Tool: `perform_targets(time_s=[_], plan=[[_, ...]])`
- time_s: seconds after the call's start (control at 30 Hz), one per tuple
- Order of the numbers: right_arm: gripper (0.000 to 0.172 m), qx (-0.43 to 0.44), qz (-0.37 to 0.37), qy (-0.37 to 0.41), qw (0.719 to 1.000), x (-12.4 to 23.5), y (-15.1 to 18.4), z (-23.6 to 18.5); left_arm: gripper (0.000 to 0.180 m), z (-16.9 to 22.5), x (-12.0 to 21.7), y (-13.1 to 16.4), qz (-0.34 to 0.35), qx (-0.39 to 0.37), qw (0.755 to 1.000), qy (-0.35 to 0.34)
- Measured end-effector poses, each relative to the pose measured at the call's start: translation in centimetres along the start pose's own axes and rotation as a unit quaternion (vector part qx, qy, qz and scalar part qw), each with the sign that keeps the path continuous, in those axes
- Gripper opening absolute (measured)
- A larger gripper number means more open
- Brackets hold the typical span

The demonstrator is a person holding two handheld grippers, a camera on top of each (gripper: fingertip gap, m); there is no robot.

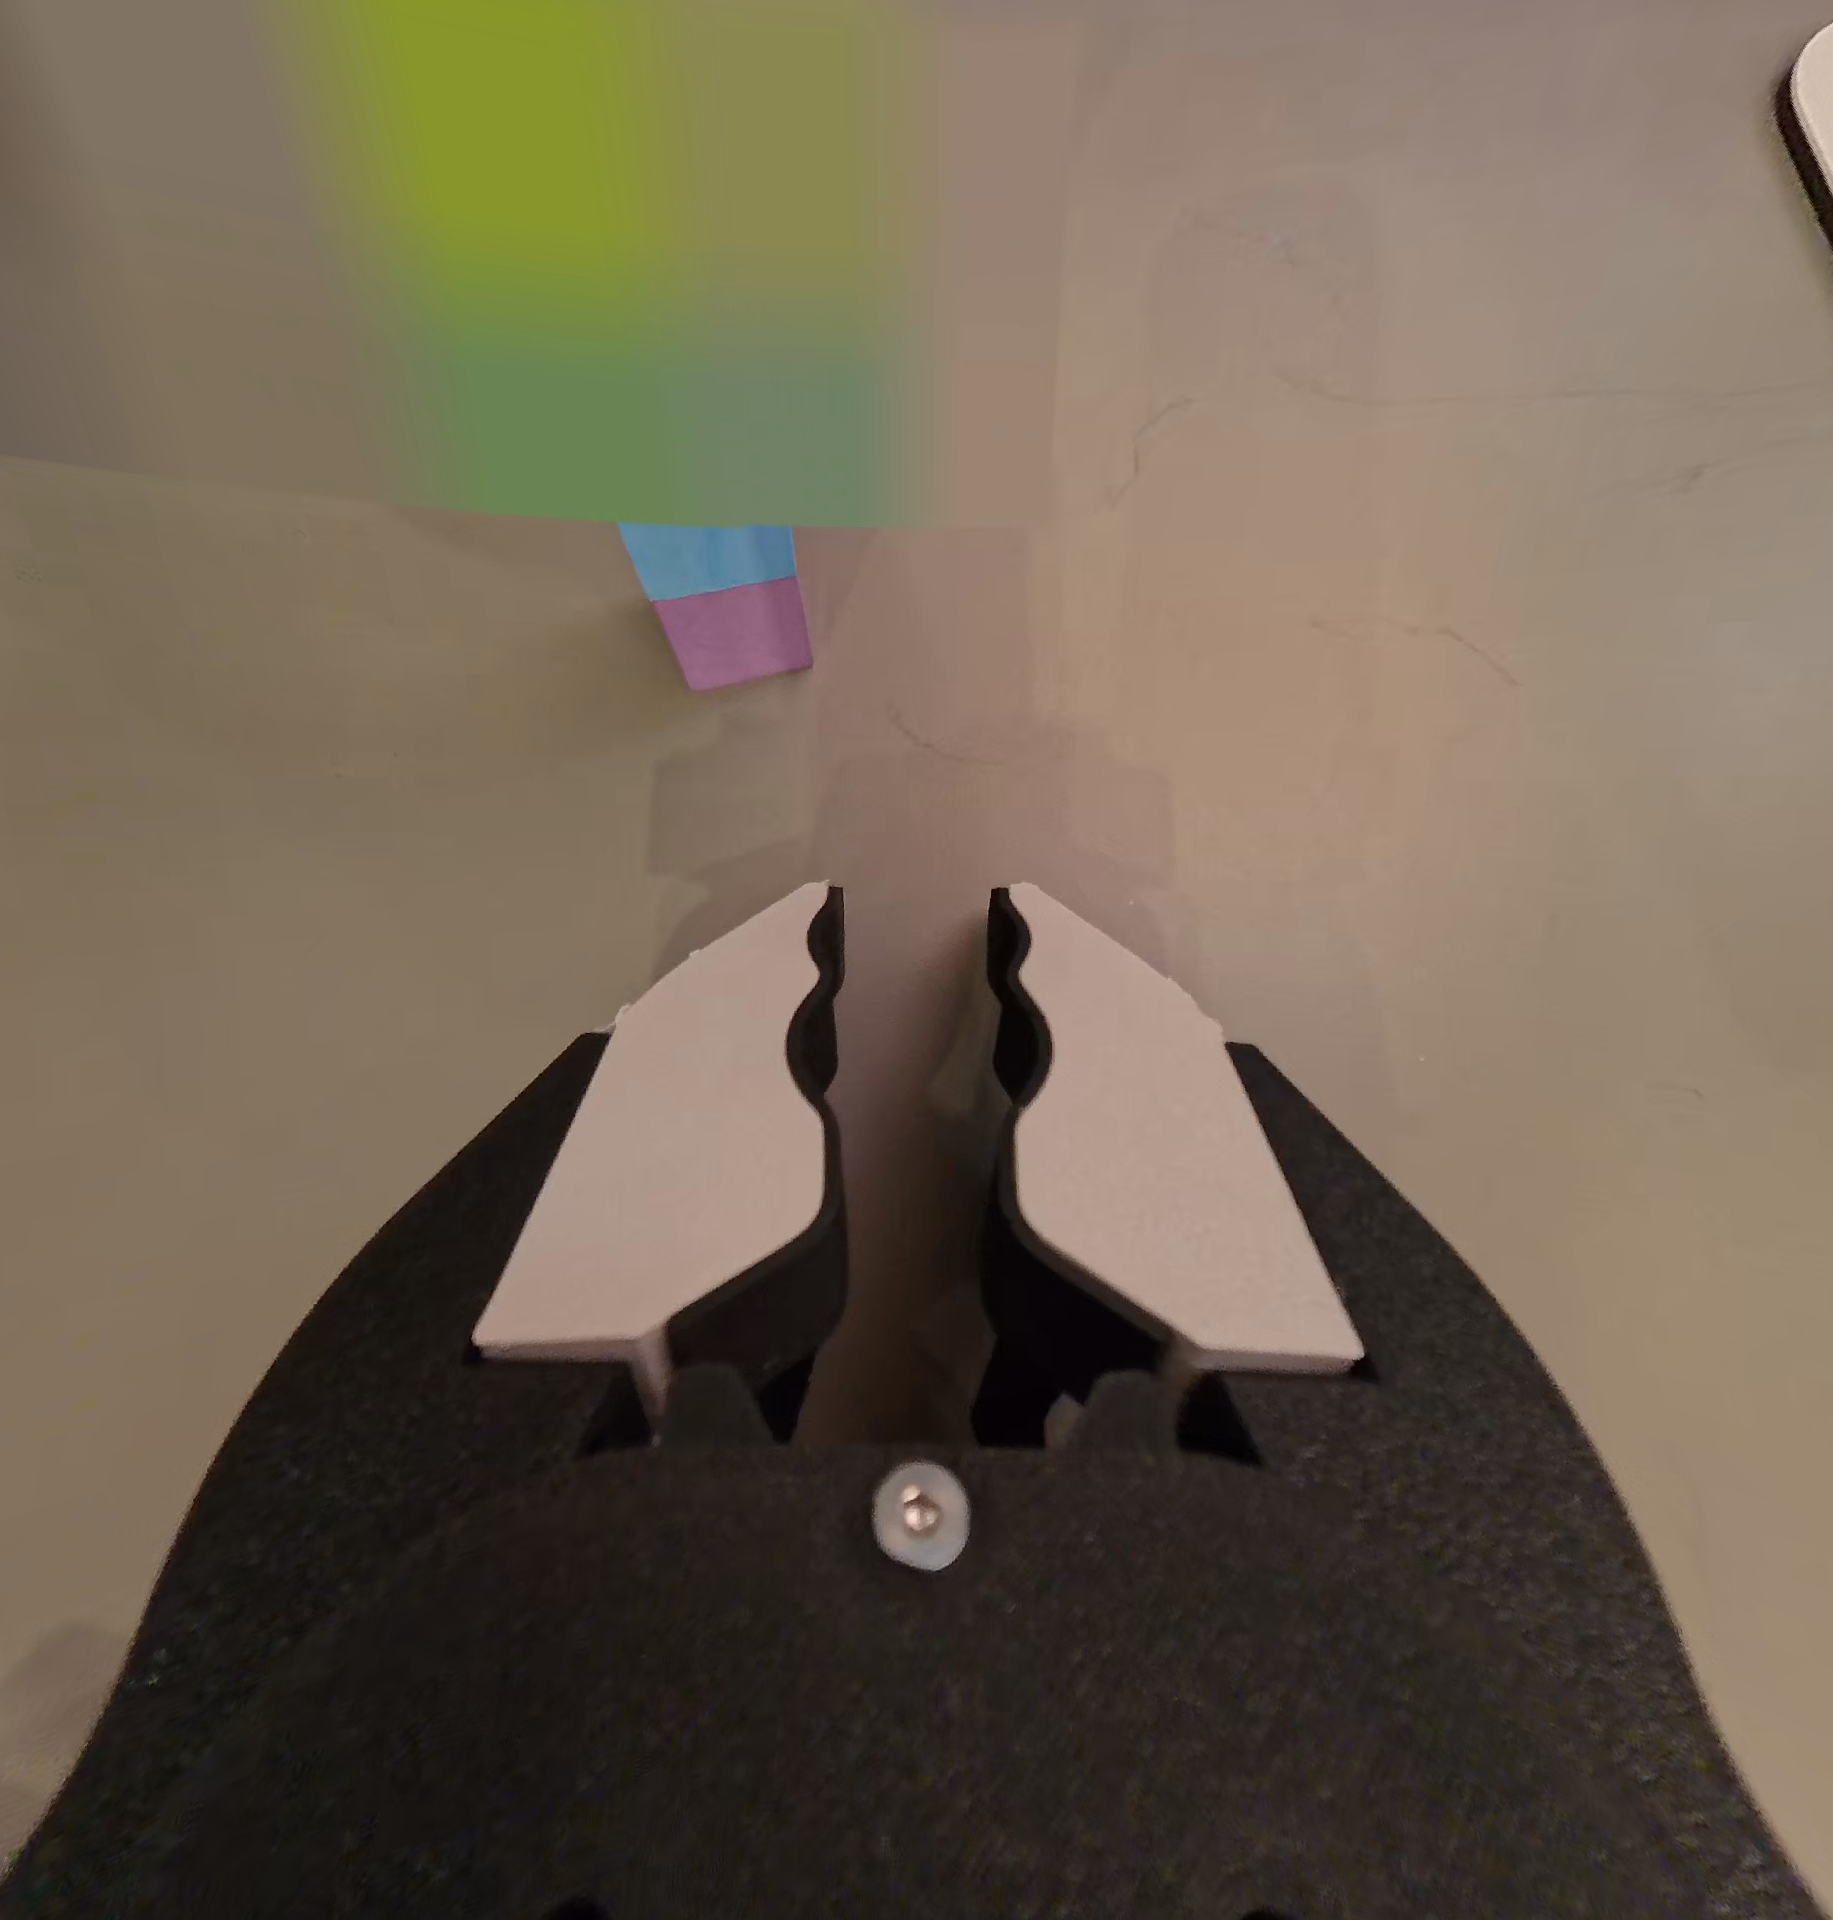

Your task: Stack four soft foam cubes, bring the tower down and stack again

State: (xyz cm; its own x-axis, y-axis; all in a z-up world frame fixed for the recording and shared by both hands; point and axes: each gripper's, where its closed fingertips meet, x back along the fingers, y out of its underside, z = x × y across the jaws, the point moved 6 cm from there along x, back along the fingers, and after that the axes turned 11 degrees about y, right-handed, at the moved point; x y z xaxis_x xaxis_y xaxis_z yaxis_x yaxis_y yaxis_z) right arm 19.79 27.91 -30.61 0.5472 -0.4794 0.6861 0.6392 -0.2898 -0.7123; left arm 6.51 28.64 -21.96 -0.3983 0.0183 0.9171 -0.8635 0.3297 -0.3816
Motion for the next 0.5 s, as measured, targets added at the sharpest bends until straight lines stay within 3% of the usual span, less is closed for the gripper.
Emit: perform_targets(time_s=[0.17, 0.23, 0.4, 0.5], plan=[[0.026, -0.002, 0.002, 0.000, 1.000, 0.0, 0.0, 0.0, 0.063, -0.2, 2.4, 0.4, 0.027, 0.020, 0.999, -0.027], [0.026, -0.004, 0.003, -0.001, 1.000, 0.1, 0.0, 0.1, 0.060, -0.2, 3.8, 1.1, 0.048, 0.042, 0.997, -0.043], [0.026, -0.025, 0.022, 0.005, 0.999, 0.4, -0.2, 0.5, 0.032, -0.2, 5.3, 6.8, 0.063, 0.138, 0.984, -0.092], [0.018, -0.037, 0.016, 0.006, 0.999, 0.4, 0.0, 0.6, 0.005, 0.2, 5.5, 11.2, 0.074, 0.185, 0.969, -0.146]])
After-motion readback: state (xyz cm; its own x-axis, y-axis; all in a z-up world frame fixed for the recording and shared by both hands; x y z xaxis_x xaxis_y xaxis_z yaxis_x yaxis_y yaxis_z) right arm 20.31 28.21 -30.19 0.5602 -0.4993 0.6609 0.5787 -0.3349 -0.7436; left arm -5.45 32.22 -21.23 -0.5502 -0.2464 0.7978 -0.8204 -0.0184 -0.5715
